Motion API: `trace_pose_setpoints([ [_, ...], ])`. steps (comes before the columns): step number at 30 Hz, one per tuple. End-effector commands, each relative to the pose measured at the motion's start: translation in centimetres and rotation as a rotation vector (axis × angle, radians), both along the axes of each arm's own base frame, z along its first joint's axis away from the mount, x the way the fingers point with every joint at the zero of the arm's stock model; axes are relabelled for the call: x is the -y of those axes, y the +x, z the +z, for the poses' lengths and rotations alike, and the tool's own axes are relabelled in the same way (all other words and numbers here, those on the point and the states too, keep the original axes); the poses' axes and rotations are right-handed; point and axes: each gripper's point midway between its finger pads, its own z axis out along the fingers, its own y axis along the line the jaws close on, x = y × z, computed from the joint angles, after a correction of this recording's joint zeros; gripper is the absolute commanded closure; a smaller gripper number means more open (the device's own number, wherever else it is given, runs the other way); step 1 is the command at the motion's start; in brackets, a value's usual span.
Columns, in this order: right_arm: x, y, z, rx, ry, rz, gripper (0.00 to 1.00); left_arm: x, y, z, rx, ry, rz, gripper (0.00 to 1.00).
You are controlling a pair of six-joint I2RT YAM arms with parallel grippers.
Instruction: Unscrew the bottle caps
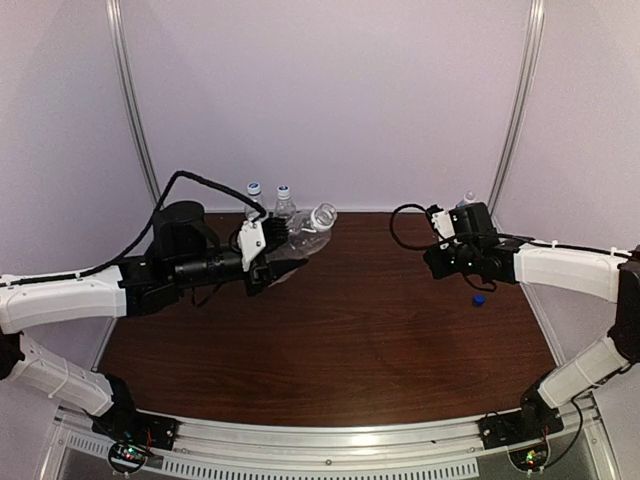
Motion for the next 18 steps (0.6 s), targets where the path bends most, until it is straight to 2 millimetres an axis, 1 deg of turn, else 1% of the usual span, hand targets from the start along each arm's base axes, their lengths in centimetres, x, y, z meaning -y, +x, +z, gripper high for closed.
trace_pose_setpoints([
  [1,2.9,1.5,-4.5,-0.080,0.126,-0.230,1.00,-1.0,1.2,2.4,0.030,-0.086,0.083,0.67],
  [2,3.7,1.3,-6.1,-0.115,0.121,-0.262,1.00,-1.1,1.3,2.3,0.030,-0.086,0.089,0.67],
  [4,5.0,0.7,-8.8,-0.162,0.118,-0.314,1.00,-1.0,1.3,2.3,0.028,-0.086,0.086,0.67],
  [5,5.3,0.7,-9.3,-0.162,0.122,-0.327,1.00,-1.0,1.3,2.2,0.027,-0.085,0.085,0.67],
  [7,6.1,-0.2,-10.8,-0.186,0.103,-0.351,1.00,-0.9,1.3,2.1,0.029,-0.083,0.080,0.67],
  [9,6.4,-0.1,-11.4,-0.182,0.097,-0.369,1.00,-0.8,1.3,2.0,0.029,-0.080,0.076,0.67],
  [10,6.6,-0.3,-12.1,-0.197,0.089,-0.381,1.00,-0.7,1.4,1.9,0.029,-0.077,0.075,0.67],
  [14,6.8,-1.1,-13.9,-0.250,0.094,-0.401,1.00,-0.7,1.4,2.1,0.032,-0.077,0.075,0.67],
  [18,7.5,-1.5,-14.4,-0.233,0.085,-0.430,1.00,-0.8,1.4,2.0,0.039,-0.073,0.076,0.67],
])
